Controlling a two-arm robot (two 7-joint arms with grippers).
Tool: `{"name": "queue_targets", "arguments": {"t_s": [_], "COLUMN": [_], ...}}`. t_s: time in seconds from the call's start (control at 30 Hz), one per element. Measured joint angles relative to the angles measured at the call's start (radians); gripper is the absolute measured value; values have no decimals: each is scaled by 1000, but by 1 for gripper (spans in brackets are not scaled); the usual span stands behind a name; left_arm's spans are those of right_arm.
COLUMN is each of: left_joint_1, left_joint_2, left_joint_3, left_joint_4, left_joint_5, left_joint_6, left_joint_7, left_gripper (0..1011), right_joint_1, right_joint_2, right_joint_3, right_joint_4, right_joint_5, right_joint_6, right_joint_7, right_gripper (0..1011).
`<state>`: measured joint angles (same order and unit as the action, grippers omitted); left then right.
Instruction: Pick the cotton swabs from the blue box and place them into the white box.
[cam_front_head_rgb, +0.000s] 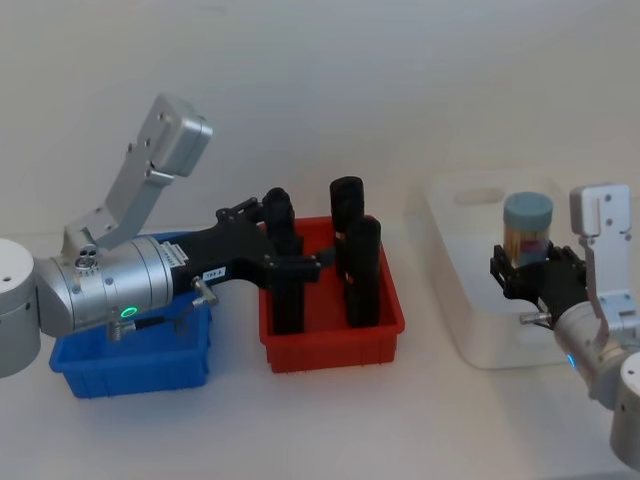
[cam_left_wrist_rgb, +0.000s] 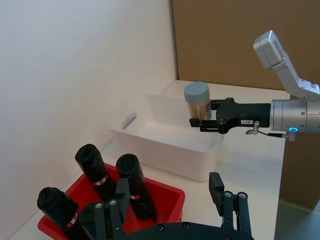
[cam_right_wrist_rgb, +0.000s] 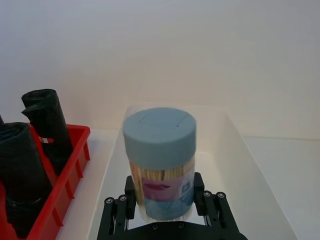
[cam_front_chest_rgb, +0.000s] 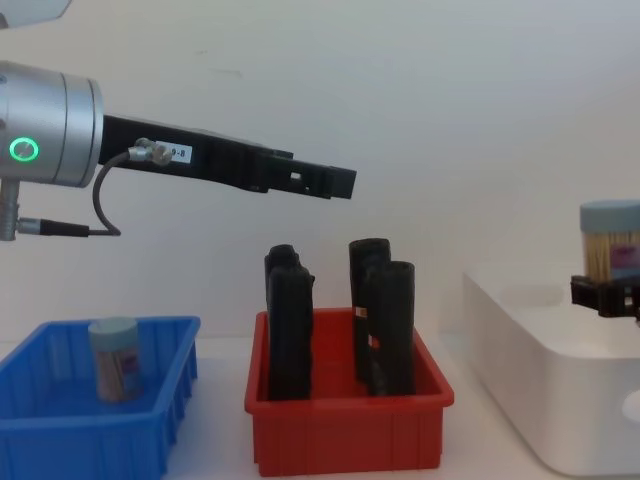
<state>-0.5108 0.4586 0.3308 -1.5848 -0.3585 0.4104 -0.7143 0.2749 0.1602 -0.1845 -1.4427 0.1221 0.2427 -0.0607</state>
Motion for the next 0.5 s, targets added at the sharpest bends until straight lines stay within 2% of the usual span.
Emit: {"name": "queue_targets", "arguments": {"t_s": [0.13,0.27,0.33,0.37,0.5], "left_joint_1": [0,0,0,0,0], "left_joint_2": [0,0,0,0,0], "left_joint_3": [0,0,0,0,0], "left_joint_4": [0,0,0,0,0], "left_joint_5": [0,0,0,0,0], "left_joint_6": [0,0,0,0,0], "left_joint_7": [0,0,0,0,0], "left_gripper": [1004,1004,1004,1004,1004], "right_joint_1": [19,37,42,45,51], "right_joint_2": [-1,-3,-3,-3,-3], "right_joint_3": [7,14,15,17,20], "right_joint_4": [31,63,70,76,86], "right_joint_5": [7,12,14,15,15], "right_joint_6": [5,6,5,3,-10], "right_joint_7": [12,24,27,29,33], "right_gripper": [708,859,883,940,1001]}}
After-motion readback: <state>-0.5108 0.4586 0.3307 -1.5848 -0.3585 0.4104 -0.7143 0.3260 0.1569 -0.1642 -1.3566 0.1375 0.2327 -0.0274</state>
